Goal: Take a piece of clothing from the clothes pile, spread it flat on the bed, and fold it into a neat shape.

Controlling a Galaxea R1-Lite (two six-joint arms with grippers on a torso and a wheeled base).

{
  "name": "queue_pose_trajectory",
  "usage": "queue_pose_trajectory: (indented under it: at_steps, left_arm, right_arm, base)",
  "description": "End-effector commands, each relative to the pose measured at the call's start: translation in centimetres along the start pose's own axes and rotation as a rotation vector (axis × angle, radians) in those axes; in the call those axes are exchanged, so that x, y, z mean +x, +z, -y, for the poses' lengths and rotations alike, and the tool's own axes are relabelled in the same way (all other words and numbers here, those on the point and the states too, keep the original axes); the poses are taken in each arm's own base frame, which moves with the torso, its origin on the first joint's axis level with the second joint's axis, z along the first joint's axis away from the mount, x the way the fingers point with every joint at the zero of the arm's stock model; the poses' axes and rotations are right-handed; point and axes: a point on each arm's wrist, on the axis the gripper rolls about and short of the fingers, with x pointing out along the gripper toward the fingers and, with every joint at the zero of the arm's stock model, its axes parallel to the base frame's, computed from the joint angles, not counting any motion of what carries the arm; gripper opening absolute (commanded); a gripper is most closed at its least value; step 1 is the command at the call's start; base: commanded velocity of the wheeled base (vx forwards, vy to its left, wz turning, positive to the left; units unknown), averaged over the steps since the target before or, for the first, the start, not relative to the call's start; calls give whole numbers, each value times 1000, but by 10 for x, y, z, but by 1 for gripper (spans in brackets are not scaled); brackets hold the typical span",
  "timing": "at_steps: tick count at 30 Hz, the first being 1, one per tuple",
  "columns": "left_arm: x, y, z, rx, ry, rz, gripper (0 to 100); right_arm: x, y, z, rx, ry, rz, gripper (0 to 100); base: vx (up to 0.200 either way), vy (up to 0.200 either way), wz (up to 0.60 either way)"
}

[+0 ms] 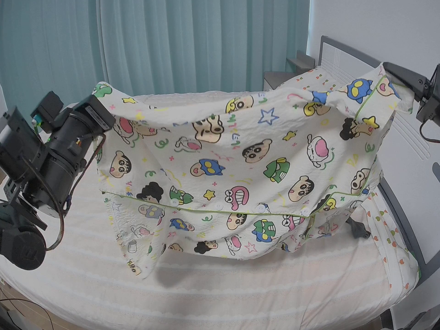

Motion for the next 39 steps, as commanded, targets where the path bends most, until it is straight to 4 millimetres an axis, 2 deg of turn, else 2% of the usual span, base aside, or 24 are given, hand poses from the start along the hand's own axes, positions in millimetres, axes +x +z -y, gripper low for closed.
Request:
queue_pose_trajectory:
  at_steps: [1,8,11,13,18,26,35,39]
  left_arm:
    - [-10,13,0,-11,0,28,0]
    - [-18,-9,-5,16,7,-63,0]
    - [-23,-31,-9,40,16,-142,0]
    - [-26,-36,-11,47,20,-164,0]
    - [-31,-38,-11,32,14,-179,0]
    - [-37,-44,-13,31,17,-210,0]
    - [-44,-48,-17,17,29,-236,0]
    - [-47,-47,-18,19,31,-236,0]
  right_arm:
    - [-11,-12,-3,13,4,-25,0]
    - [-12,-35,14,64,-43,-94,0]
    - [-9,-41,20,82,-63,-117,0]
    - [-11,-44,22,87,-69,-125,0]
    - [-13,-51,24,100,-80,-144,0]
    - [-16,-49,20,91,-68,-133,0]
    - [-17,-48,19,87,-64,-128,0]
    - [-19,-44,15,80,-52,-115,0]
  base:
    - [0,0,0]
    - [0,0,0]
    - [0,0,0]
    - [0,0,0]
    - [0,0,0]
    - [0,0,0]
    - [-200,0,0]
    - [0,0,0]
